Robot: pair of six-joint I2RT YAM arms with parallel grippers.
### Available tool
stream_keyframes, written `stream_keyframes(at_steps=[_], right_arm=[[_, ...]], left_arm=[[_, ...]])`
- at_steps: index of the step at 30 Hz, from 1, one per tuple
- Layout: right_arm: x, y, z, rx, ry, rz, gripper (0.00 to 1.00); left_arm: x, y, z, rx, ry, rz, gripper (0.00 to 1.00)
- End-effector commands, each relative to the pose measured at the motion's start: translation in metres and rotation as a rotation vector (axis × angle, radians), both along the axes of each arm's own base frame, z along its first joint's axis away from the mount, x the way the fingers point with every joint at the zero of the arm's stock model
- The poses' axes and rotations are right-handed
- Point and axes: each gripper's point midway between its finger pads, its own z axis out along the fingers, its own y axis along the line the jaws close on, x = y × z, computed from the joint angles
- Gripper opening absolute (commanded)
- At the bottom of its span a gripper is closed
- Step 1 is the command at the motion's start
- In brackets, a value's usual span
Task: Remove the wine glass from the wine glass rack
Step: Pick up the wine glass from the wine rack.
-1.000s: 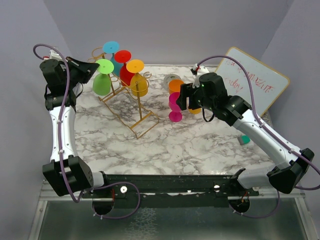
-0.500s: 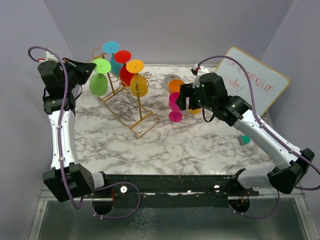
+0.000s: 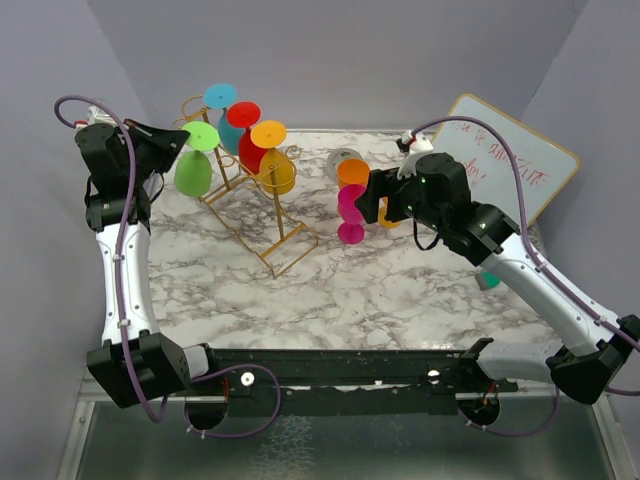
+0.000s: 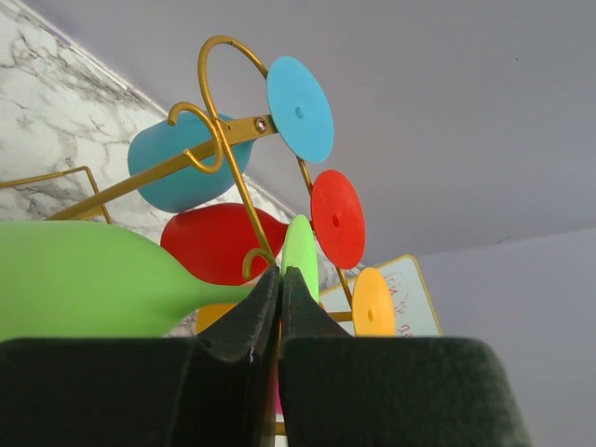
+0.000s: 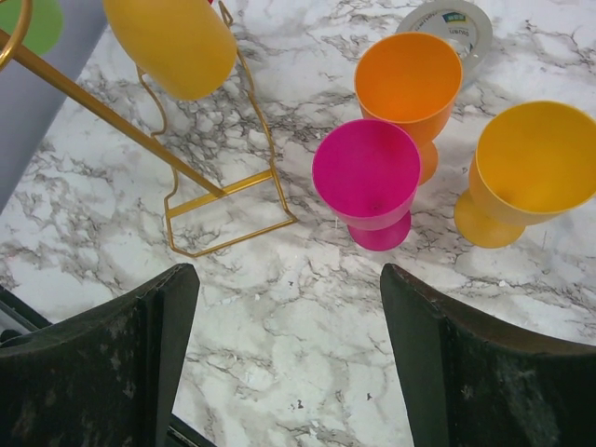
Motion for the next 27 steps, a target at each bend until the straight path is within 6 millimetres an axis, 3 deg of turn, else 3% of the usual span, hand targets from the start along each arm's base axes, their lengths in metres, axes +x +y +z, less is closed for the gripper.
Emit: stream_keyframes(at_steps=[1, 7, 13, 16, 22, 27], right_arm=[[0.002, 0.001, 0.004, 0.010, -0.017, -0.004, 0.85], [0.001, 0.001, 0.004, 0.009, -0.018, -0.003, 0.85], [0.000, 0.001, 0.004, 0.006, -0.016, 0.002, 0.85], [0.000, -0.002, 0.005, 0.004, -0.020, -0.006, 0.85], [0.000, -0.003, 0.004, -0.001, -0.022, -0.011, 0.85], [-0.002, 0.003, 0.005, 0.012, -0.019, 0.024, 0.85]], left_arm=[[-0.008, 0.004, 0.012, 0.035, -0.026, 0.026, 0.00], [-0.009, 0.005, 0.013, 0.040, -0.034, 0.037, 0.00], [0.005, 0.014, 0.028, 0.068, -0.040, 0.052, 0.00], [0.007, 0.013, 0.026, 0.057, -0.038, 0.046, 0.00], [-0.006, 0.007, 0.012, 0.042, -0.022, 0.030, 0.00], [-0.020, 0.006, 0.017, 0.082, -0.045, 0.039, 0.00]])
